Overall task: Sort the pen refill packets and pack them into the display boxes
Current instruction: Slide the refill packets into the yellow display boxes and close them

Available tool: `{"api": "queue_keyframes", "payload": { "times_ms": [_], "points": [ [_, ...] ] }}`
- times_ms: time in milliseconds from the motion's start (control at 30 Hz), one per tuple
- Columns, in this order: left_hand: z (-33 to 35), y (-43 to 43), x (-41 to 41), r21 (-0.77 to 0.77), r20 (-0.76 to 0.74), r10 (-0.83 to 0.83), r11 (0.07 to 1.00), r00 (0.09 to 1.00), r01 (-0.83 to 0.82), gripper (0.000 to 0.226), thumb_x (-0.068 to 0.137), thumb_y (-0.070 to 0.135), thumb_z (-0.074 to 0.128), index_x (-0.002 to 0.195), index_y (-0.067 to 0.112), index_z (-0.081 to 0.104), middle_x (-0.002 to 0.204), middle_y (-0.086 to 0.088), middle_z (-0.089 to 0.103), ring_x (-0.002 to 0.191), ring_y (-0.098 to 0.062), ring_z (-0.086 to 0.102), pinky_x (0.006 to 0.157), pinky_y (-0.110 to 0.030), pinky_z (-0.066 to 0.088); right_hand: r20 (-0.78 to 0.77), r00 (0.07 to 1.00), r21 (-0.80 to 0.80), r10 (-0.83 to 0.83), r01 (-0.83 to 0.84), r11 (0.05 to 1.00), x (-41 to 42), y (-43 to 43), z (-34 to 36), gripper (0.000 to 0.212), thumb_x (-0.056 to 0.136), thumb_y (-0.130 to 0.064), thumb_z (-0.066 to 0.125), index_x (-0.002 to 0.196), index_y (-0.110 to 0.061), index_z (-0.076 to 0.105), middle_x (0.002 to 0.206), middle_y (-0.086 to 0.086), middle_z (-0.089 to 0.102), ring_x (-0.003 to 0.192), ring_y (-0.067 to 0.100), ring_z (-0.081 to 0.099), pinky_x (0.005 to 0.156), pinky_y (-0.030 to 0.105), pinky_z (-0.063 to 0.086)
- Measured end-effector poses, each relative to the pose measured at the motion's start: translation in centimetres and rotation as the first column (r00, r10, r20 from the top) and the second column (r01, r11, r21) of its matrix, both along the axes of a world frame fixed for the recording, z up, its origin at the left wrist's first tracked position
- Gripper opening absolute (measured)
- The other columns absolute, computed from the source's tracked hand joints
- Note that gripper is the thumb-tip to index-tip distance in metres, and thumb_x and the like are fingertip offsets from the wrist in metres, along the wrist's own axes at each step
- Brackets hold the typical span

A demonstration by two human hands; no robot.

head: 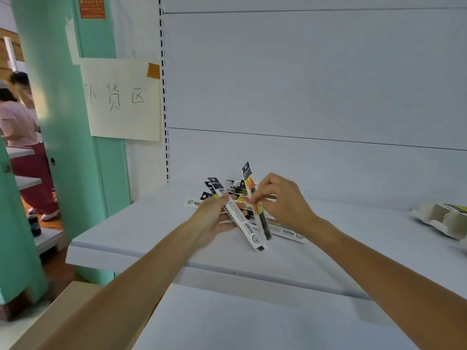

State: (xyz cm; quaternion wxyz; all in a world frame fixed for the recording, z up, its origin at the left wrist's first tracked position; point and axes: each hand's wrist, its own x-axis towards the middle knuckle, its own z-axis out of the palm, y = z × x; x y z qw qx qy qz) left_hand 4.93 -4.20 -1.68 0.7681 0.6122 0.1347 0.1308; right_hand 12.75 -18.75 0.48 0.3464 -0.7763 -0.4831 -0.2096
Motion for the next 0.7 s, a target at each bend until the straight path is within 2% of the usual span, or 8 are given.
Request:
{"api": "queue_keyframes", "payload": {
  "times_ms": [133, 267, 333, 400, 467, 567, 633, 700],
  "points": [
    [0.5, -1.0, 0.6, -0.075, 0.057, -0.058, 0.995, 0.997, 0.062, 0.032, 0.100, 0.029, 0.039, 0.093, 0.006, 0.060, 0.076, -0.008, 0.065, 0.074, -0.024, 0.064, 0.066, -0.040, 0.055, 0.008, 0.992, -0.169, 0.123, -0.120, 0.978, -1.3, 0.3, -0.7, 0.036, 0.074, 0.000, 0.047, 0.089, -0.014, 0.076, 0.096, 0.000, 0.067, 0.089, 0.013, 0.060, 0.079, 0.007, 0.040],
    [0.3, -2.0, 1.1, -0.122, 0.053, -0.076, 0.989, 0.996, 0.082, 0.034, 0.095, 0.036, 0.049, 0.080, 0.008, 0.060, 0.062, -0.005, 0.063, 0.053, -0.017, 0.064, 0.058, -0.037, 0.055, 0.092, 0.995, -0.388, 0.044, -0.005, 0.922, -1.3, -0.6, -0.8, 0.037, 0.087, -0.004, 0.041, 0.107, -0.014, 0.070, 0.122, -0.001, 0.058, 0.111, 0.020, 0.053, 0.089, 0.027, 0.043],
    [0.2, -2.8, 1.6, -0.137, 0.056, -0.026, 0.990, 0.998, 0.033, 0.027, 0.095, 0.022, 0.051, 0.077, 0.004, 0.057, 0.059, -0.007, 0.059, 0.043, -0.014, 0.059, 0.045, -0.030, 0.053, 0.195, 0.979, -0.478, 0.067, 0.035, 0.877, -1.9, -1.1, -0.8, 0.033, 0.093, -0.012, 0.038, 0.112, -0.014, 0.065, 0.121, 0.002, 0.056, 0.106, 0.024, 0.054, 0.078, 0.030, 0.040],
    [0.1, -3.1, 2.1, -0.169, 0.065, 0.040, 0.985, 0.997, -0.029, 0.021, 0.094, 0.005, 0.047, 0.074, 0.001, 0.054, 0.055, -0.009, 0.058, 0.040, -0.014, 0.057, 0.040, -0.025, 0.049, 0.114, 0.991, -0.419, 0.073, -0.019, 0.908, -2.4, -1.7, -0.9, 0.029, 0.092, -0.018, 0.039, 0.114, -0.015, 0.058, 0.111, 0.005, 0.060, 0.092, 0.025, 0.055, 0.070, 0.028, 0.035],
    [0.2, -3.2, 2.5, -0.252, 0.106, 0.082, 0.966, 0.991, -0.054, 0.023, 0.094, 0.003, 0.045, 0.073, 0.002, 0.055, 0.063, -0.010, 0.062, 0.052, -0.016, 0.062, 0.047, -0.027, 0.052, 0.017, 1.000, -0.302, -0.009, 0.014, 0.953, -2.2, -2.5, -1.1, 0.029, 0.091, -0.027, 0.047, 0.117, -0.015, 0.046, 0.113, 0.003, 0.059, 0.093, 0.023, 0.053, 0.069, 0.029, 0.034],
    [0.4, -4.0, 3.4, -0.448, 0.174, 0.110, 0.894, 0.979, -0.021, 0.018, 0.097, 0.012, 0.045, 0.085, 0.006, 0.056, 0.079, -0.007, 0.070, 0.075, -0.018, 0.066, 0.063, -0.035, 0.056, 0.030, 0.982, -0.406, -0.187, 0.183, 0.895, -0.8, -3.4, -1.8, 0.052, 0.086, -0.036, 0.061, 0.124, -0.013, 0.036, 0.123, 0.003, 0.051, 0.106, 0.023, 0.051, 0.071, 0.029, 0.034],
    [0.7, -5.4, 3.7, -0.344, 0.181, 0.045, 0.939, 0.982, 0.021, 0.014, 0.096, 0.020, 0.049, 0.094, 0.009, 0.056, 0.093, -0.005, 0.070, 0.083, -0.016, 0.064, 0.074, -0.033, 0.054, 0.038, 0.969, -0.433, -0.242, 0.235, 0.870, 0.0, -4.2, -2.3, 0.038, 0.090, -0.033, 0.055, 0.118, -0.013, 0.039, 0.116, 0.006, 0.056, 0.102, 0.028, 0.054, 0.067, 0.030, 0.033],
    [0.9, -6.5, 4.1, -0.045, 0.139, 0.063, 0.997, 0.988, -0.058, 0.033, 0.089, 0.035, 0.057, 0.110, 0.009, 0.055, 0.115, -0.005, 0.064, 0.095, -0.015, 0.060, 0.088, -0.033, 0.050, 0.063, 0.955, -0.379, -0.289, 0.291, 0.879, 0.7, -5.6, -2.1, 0.021, 0.094, -0.027, 0.043, 0.108, -0.011, 0.042, 0.105, 0.007, 0.058, 0.089, 0.029, 0.053, 0.064, 0.031, 0.031]
  ]
}}
